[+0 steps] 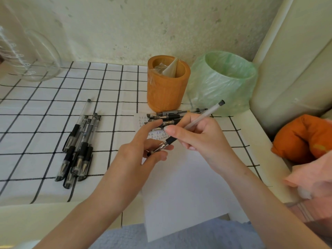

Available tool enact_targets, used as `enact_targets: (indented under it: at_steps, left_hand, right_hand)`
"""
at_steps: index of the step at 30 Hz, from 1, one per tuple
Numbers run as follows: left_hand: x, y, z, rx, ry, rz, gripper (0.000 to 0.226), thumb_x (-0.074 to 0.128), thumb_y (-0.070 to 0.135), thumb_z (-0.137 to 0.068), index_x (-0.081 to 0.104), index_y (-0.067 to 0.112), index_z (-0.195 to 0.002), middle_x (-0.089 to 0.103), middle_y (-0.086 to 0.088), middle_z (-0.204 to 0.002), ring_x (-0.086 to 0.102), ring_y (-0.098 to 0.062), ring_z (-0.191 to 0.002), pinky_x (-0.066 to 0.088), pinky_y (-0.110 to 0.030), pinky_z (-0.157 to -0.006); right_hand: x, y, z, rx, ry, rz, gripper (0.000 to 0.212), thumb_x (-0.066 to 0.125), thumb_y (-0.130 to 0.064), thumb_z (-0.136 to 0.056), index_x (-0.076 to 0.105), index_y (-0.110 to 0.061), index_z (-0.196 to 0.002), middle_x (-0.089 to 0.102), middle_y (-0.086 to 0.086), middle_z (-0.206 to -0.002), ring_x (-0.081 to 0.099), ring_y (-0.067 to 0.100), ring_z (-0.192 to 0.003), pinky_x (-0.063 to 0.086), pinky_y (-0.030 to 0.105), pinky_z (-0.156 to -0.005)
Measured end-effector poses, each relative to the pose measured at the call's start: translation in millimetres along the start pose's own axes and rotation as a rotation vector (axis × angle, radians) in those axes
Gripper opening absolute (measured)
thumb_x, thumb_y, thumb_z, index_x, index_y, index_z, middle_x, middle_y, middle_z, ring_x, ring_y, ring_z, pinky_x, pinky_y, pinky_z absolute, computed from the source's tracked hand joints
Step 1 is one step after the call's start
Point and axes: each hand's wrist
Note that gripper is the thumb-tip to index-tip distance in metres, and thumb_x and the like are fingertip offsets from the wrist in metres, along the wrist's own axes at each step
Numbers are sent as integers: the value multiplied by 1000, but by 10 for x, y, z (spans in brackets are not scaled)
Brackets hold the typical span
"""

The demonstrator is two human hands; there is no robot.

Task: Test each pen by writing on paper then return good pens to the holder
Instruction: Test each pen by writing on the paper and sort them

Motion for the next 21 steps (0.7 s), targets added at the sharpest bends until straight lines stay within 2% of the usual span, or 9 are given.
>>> enact_targets:
  at_steps: [3, 6, 10, 13, 17, 21]
  left_hand:
    - [-20, 2, 3, -18, 29, 32, 36, 62, 17, -84, 52, 38, -111, 70, 22, -84, 65, -2, -69, 49, -10, -66]
    - [-47, -13, -1, -58, 66, 43, 7, 61, 24, -83, 67, 26, -86, 70, 10, -71, 63, -7, -56, 49, -15, -55]
    - [-61, -14, 4, -10, 109, -27, 17, 59, 29, -84, 59, 28, -67, 61, 12, -59, 50, -8, -40, 39, -17, -44]
    - [-55, -10, 11, 41, 122, -87, 30, 58, 29, -86, 48, 32, -57, 53, 16, -53, 43, -8, -42, 31, -14, -43]
    - [-7, -24, 28, 45, 109, -101, 32, 57, 30, -87, 45, 31, -58, 50, 14, -54, 42, -6, -45, 30, -12, -46]
    - [38, -26, 47, 23, 109, -21, 24, 54, 33, -87, 56, 21, -66, 46, 8, -52, 38, -8, -45, 28, -15, -46]
  right_hand:
    - [-19, 17, -9, 35, -60, -32, 16, 67, -31, -74, 69, -15, -71, 57, -3, -51, 46, 4, -43, 33, 13, -43]
    - [-51, 40, -26, 63, -113, -146, 35, 54, -34, -84, 71, -4, -90, 61, 3, -59, 48, 10, -47, 33, 16, -43]
    - [-93, 30, -33, 107, -147, -134, 35, 53, -30, -85, 70, -2, -98, 57, 1, -57, 42, 8, -45, 30, 16, -43]
    - [-113, 39, -47, 119, -157, -113, 33, 54, -33, -86, 71, -7, -98, 56, 0, -56, 38, 8, -45, 29, 15, -44]
    - [-105, 35, -41, 102, -167, -85, 31, 54, -34, -85, 71, -10, -93, 57, 0, -55, 38, 8, -43, 30, 15, -43]
    - [-108, 20, -35, 71, -177, -63, 29, 52, -32, -86, 70, -10, -92, 57, 0, -54, 37, 9, -42, 31, 16, -43]
Point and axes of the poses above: each hand's wrist, its own z-axis away from the middle knuckle, its own x-axis out of the palm, y = z × x
